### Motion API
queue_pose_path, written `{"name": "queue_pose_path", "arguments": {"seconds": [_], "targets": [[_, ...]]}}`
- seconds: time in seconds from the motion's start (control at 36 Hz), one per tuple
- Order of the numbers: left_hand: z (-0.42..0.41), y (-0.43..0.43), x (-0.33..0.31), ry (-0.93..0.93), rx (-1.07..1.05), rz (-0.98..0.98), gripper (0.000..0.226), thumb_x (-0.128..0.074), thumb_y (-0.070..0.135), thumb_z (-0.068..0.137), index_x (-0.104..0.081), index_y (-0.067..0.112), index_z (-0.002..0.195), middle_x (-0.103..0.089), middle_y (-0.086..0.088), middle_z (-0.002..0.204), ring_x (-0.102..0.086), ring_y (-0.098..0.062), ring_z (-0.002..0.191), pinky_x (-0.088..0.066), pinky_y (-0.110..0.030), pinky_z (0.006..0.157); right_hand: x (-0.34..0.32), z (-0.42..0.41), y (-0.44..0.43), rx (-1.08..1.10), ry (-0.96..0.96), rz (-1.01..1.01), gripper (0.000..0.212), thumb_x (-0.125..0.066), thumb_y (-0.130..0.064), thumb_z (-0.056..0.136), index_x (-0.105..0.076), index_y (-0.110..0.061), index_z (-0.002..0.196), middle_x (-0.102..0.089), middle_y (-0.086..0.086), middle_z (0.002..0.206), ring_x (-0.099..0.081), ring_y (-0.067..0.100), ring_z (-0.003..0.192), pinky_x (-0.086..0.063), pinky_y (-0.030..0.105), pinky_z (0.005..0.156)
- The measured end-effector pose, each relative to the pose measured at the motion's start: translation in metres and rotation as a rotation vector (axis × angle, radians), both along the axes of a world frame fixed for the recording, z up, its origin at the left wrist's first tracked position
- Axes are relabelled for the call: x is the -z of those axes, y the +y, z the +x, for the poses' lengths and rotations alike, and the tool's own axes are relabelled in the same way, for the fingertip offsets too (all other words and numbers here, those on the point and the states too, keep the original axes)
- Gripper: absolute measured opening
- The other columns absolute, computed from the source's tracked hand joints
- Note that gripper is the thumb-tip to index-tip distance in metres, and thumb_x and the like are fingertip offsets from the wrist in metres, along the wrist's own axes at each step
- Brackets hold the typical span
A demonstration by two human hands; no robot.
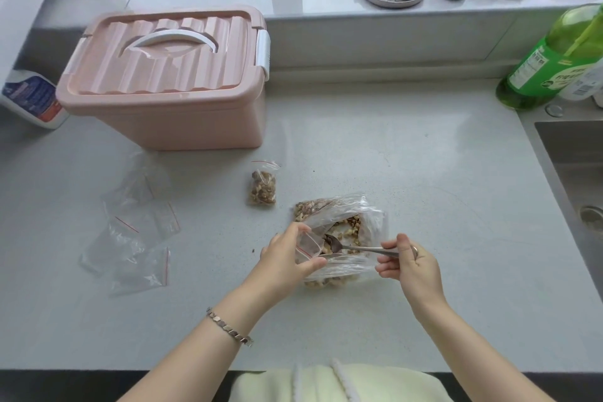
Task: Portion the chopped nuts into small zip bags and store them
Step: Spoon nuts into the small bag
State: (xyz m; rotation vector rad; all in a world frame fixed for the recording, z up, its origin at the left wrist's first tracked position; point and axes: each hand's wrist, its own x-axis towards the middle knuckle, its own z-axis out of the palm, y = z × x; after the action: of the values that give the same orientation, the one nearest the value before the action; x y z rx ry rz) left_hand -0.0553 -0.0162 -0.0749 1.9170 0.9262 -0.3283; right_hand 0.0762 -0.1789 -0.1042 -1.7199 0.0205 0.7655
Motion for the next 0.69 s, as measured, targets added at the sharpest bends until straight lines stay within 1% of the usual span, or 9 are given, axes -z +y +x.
{"name": "queue_pose_path", "arguments": {"seconds": [0.06, 0.11, 0.22, 0.31, 0.33, 0.44, 0.56, 0.61, 0.69], "targets": [[-0.002, 0.0, 0.0, -0.021, -0.023, 0.0, 0.052, -0.063, 0.047, 0.081, -0.036, 0.038, 0.124, -0.048, 0.005, 0.12, -0.046, -0.016, 0.113, -0.039, -0.038, 0.1, -0.002, 0.004, -0.005, 0.036, 0.075, 0.011, 0.036, -0.041, -0.029, 0.096, -0.061, -0.004, 0.079, -0.064, 0.01, 0.059, -0.061, 0.01, 0.045, -0.051, 0.017, 0.045], [-0.004, -0.002, -0.001, -0.079, -0.06, -0.002, 0.05, -0.064, 0.042, 0.082, -0.038, 0.033, 0.123, -0.049, 0.007, 0.118, -0.049, -0.01, 0.108, -0.04, -0.031, 0.095, -0.005, 0.007, -0.009, 0.055, 0.121, 0.017, 0.037, -0.041, -0.03, 0.096, -0.061, -0.004, 0.08, -0.064, 0.009, 0.058, -0.061, 0.01, 0.045, -0.051, 0.017, 0.044], [-0.007, -0.006, -0.005, -0.187, -0.125, 0.006, 0.042, -0.067, 0.033, 0.081, -0.039, 0.032, 0.113, -0.053, 0.017, 0.107, -0.051, -0.004, 0.102, -0.039, -0.02, 0.088, -0.015, 0.015, -0.017, 0.07, 0.101, 0.019, 0.038, -0.042, -0.032, 0.096, -0.061, -0.003, 0.079, -0.064, 0.008, 0.056, -0.06, 0.009, 0.044, -0.05, 0.016, 0.044], [-0.009, -0.009, -0.007, -0.239, -0.16, 0.006, 0.04, -0.068, 0.029, 0.081, -0.04, 0.035, 0.108, -0.055, 0.017, 0.101, -0.053, 0.0, 0.095, -0.04, -0.015, 0.08, -0.027, 0.022, -0.021, 0.089, 0.064, 0.028, 0.04, -0.041, -0.033, 0.096, -0.06, -0.003, 0.079, -0.062, 0.009, 0.056, -0.058, 0.009, 0.042, -0.049, 0.016, 0.043], [-0.01, -0.01, -0.008, -0.248, -0.167, 0.006, 0.039, -0.068, 0.029, 0.081, -0.04, 0.036, 0.107, -0.055, 0.017, 0.101, -0.053, 0.0, 0.095, -0.04, -0.015, 0.08, -0.031, 0.024, -0.023, 0.097, 0.052, 0.032, 0.04, -0.04, -0.033, 0.096, -0.059, -0.003, 0.078, -0.061, 0.008, 0.055, -0.057, 0.008, 0.04, -0.048, 0.016, 0.042], [-0.012, -0.016, -0.007, -0.241, -0.136, 0.019, 0.041, -0.07, 0.03, 0.079, -0.039, 0.041, 0.104, -0.053, 0.02, 0.102, -0.049, -0.001, 0.103, -0.038, -0.02, 0.089, -0.048, 0.031, -0.026, 0.105, -0.003, 0.026, 0.045, -0.037, -0.035, 0.097, -0.059, -0.003, 0.075, -0.057, 0.007, 0.052, -0.053, 0.009, 0.037, -0.045, 0.016, 0.039], [-0.009, -0.02, -0.004, -0.215, -0.109, 0.048, 0.045, -0.072, 0.034, 0.077, -0.038, 0.044, 0.104, -0.051, 0.021, 0.103, -0.049, -0.007, 0.106, -0.041, -0.03, 0.096, -0.063, 0.034, -0.021, 0.101, -0.046, 0.038, 0.046, -0.036, -0.037, 0.097, -0.057, -0.004, 0.072, -0.056, 0.003, 0.043, -0.05, 0.008, 0.034, -0.042, 0.016, 0.037], [-0.004, -0.019, -0.004, -0.217, -0.098, 0.05, 0.046, -0.072, 0.035, 0.076, -0.038, 0.042, 0.106, -0.052, 0.02, 0.103, -0.05, -0.01, 0.105, -0.042, -0.034, 0.096, -0.073, 0.034, -0.016, 0.093, -0.069, 0.055, 0.046, -0.036, -0.037, 0.097, -0.057, -0.004, 0.072, -0.056, 0.003, 0.041, -0.049, 0.008, 0.034, -0.042, 0.016, 0.036], [0.002, -0.017, -0.007, -0.233, -0.083, 0.064, 0.046, -0.072, 0.034, 0.076, -0.039, 0.039, 0.107, -0.048, 0.025, 0.1, -0.049, -0.01, 0.108, -0.04, -0.03, 0.098, -0.088, 0.034, -0.007, 0.069, -0.114, 0.067, 0.047, -0.036, -0.037, 0.097, -0.058, -0.004, 0.071, -0.056, 0.002, 0.041, -0.049, 0.008, 0.034, -0.042, 0.017, 0.036]]}}
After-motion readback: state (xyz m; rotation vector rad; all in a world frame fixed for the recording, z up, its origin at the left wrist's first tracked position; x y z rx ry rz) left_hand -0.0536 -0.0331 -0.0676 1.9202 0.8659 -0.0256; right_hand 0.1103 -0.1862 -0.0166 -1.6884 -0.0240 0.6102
